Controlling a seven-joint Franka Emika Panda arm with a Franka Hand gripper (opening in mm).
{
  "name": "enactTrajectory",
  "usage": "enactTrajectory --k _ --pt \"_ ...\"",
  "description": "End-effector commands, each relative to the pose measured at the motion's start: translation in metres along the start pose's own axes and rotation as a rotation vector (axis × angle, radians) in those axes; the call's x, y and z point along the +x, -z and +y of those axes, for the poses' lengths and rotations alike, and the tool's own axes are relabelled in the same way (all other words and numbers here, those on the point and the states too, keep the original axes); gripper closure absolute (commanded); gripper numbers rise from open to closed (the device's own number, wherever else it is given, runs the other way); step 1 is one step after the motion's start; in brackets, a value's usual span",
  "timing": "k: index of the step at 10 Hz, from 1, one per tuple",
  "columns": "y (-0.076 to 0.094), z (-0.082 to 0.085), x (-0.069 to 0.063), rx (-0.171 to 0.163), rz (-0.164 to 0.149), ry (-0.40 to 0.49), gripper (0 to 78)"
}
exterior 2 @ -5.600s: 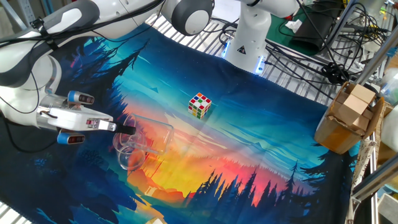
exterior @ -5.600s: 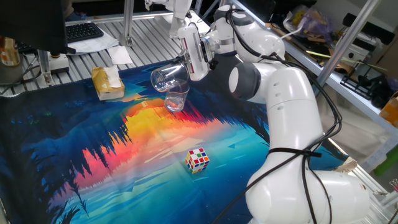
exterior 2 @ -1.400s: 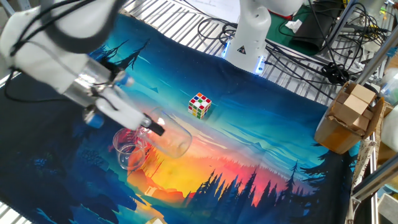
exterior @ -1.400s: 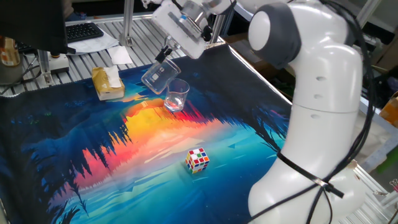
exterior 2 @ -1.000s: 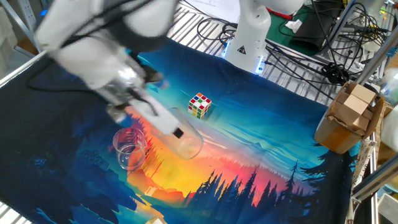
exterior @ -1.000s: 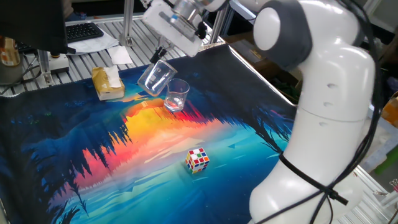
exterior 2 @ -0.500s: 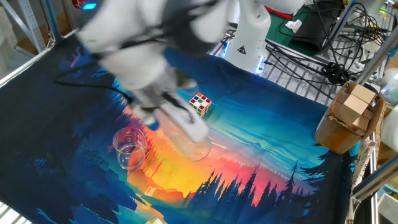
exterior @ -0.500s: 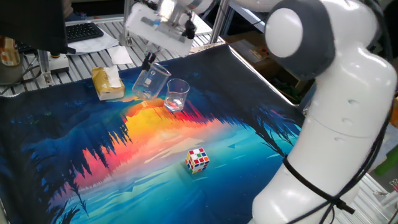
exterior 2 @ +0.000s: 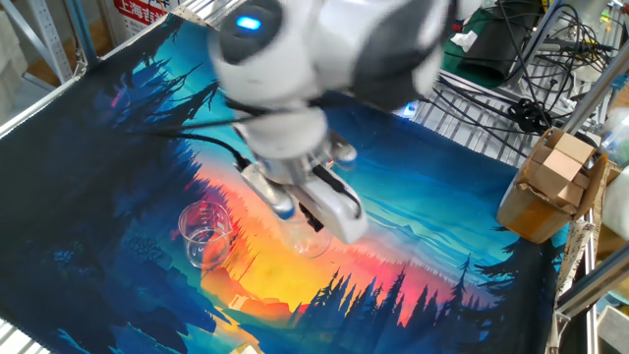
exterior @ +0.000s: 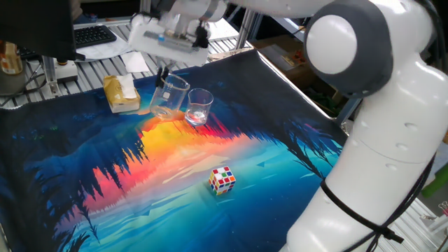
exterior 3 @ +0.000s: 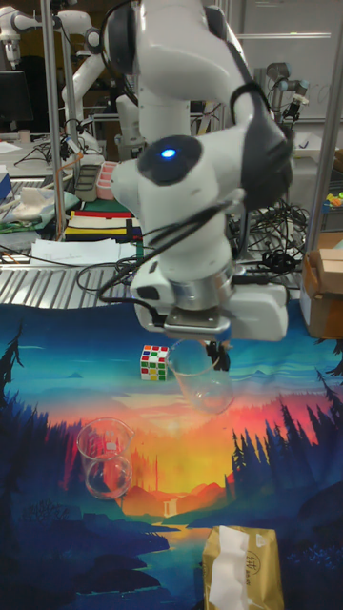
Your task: Pour the water from one cup into another empty cup
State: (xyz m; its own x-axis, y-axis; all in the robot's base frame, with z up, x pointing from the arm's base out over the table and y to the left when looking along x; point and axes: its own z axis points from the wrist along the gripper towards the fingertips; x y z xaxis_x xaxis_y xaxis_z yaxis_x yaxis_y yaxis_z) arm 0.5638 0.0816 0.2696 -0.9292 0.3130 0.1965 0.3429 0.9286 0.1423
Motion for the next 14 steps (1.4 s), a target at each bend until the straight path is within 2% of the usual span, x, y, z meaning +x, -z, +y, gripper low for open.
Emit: enactTrajectory --k 1,4,12,13,14 --pt "-0.029 0.002 0.007 0.059 -0.086 0.005 76.3" --pt "-0.039 0.003 0.004 0.092 -0.124 0.000 76.3" --pt "-0.089 -0.004 -0.003 0.067 -0.195 -0.004 76.3" --pt "-0.099 -0.005 -0.008 0.062 -0.210 -0.001 76.3" --pt "-0.104 -0.006 -0.010 0.061 -0.212 -0.002 76.3"
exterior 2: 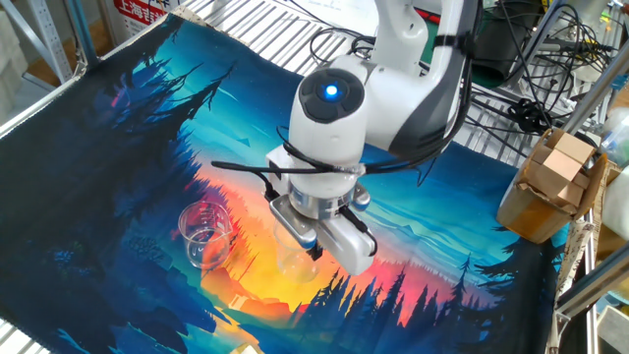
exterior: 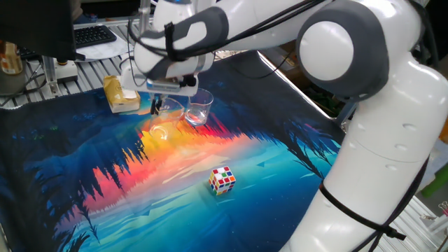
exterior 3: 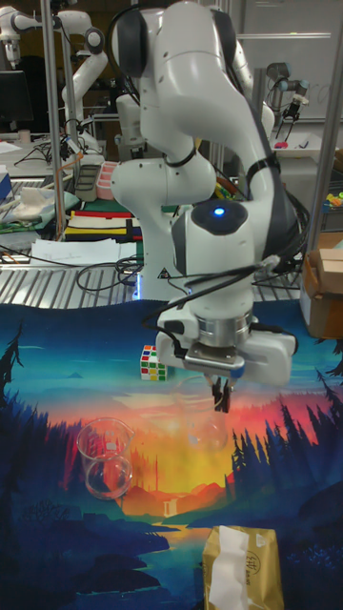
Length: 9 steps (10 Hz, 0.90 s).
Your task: Pour the water from one cup into another empty cup
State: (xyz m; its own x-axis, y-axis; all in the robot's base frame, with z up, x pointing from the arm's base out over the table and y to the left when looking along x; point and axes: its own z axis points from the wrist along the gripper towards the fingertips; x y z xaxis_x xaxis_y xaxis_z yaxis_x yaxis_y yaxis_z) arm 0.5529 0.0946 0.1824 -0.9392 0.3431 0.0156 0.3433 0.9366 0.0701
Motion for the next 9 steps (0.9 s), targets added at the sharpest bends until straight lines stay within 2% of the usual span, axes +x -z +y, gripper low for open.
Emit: enactTrajectory --k 1,7,9 --pt "-0.017 -0.001 -0.004 -0.012 -0.029 0.002 76.3" --pt "-0.032 -0.003 -0.007 -0.003 -0.035 0.006 76.3" --pt "-0.032 -0.003 -0.008 -0.001 -0.029 0.011 76.3"
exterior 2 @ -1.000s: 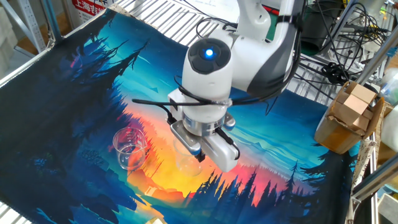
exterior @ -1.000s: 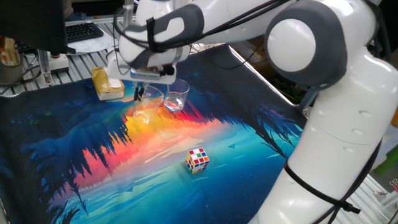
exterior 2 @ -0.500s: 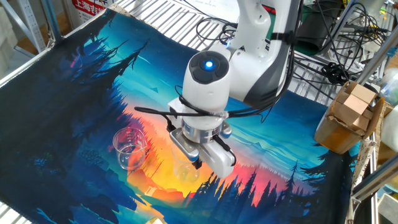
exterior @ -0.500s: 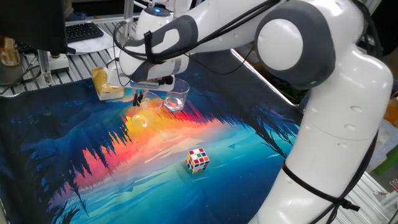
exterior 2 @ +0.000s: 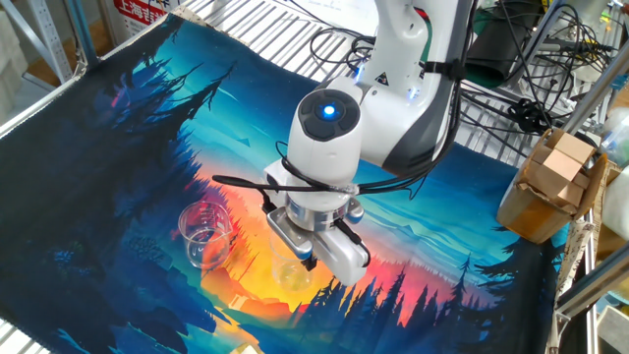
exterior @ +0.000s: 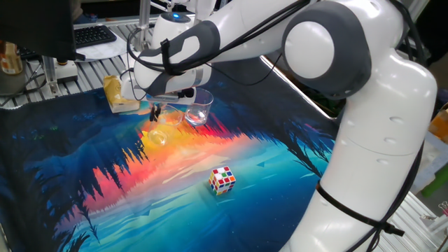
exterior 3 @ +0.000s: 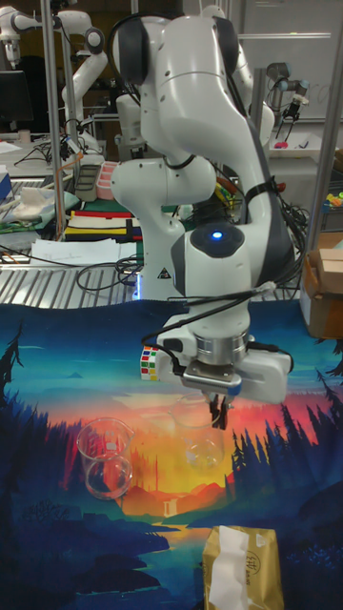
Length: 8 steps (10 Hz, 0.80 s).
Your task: Pour the water from one cup into another empty cup
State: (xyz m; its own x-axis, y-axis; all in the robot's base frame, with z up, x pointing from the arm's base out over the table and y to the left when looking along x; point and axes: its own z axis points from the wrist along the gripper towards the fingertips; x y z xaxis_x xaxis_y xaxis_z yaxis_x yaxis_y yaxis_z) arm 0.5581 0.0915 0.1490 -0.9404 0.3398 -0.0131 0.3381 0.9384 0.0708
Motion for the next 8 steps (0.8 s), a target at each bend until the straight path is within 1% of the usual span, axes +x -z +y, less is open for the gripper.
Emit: enactTrajectory --k 1,8 --pt "0.0014 0.0005 -0.0013 -0.004 0.002 0.014 76.3" --pt "0.0013 0.0005 -0.0014 -0.010 0.001 0.042 76.3"
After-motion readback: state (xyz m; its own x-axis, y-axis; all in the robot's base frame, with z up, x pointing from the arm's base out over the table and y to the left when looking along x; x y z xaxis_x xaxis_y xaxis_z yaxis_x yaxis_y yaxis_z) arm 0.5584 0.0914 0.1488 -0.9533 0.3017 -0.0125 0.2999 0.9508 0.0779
